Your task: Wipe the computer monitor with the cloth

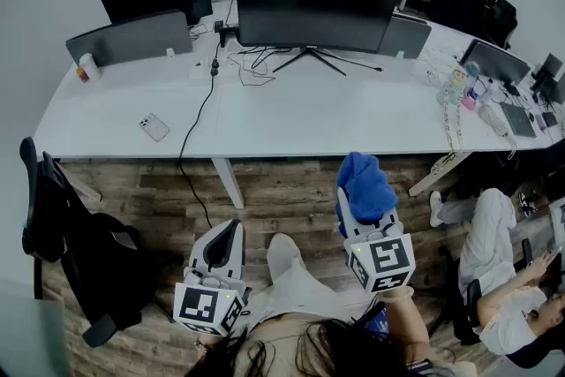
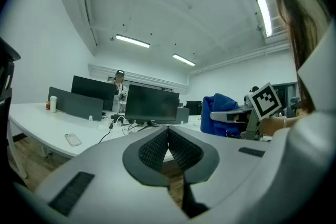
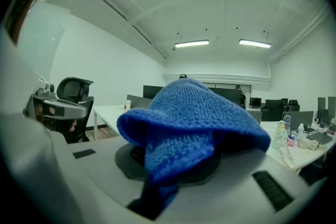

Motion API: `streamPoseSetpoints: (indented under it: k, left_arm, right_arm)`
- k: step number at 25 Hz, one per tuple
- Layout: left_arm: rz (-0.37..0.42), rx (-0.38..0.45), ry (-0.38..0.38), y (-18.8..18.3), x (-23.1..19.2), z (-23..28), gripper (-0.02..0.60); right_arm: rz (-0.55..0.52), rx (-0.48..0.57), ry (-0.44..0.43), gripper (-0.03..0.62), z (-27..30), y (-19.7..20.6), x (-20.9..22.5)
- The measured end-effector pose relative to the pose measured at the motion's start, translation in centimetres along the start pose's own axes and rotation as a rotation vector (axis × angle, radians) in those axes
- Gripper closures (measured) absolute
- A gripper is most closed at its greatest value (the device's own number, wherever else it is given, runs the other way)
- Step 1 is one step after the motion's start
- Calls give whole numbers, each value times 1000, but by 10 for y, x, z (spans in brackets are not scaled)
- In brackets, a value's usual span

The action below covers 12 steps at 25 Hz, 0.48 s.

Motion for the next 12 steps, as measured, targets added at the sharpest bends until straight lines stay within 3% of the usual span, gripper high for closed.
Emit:
streamPoseSetpoints:
  k: [12]
  left_arm:
    - [8,-17,32,-1,-18,37,572]
  right_arm:
    - [-3,1,-6,511,29,-1,10]
Point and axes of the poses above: the fingertips, and each gripper's own axes: z forward along the fingers, x to its right, y out of its underside, the point moved 10 cm from there along -z, backward along the fingers, and after that the axes turned 3 degrees about x, right-handed, at the moved point
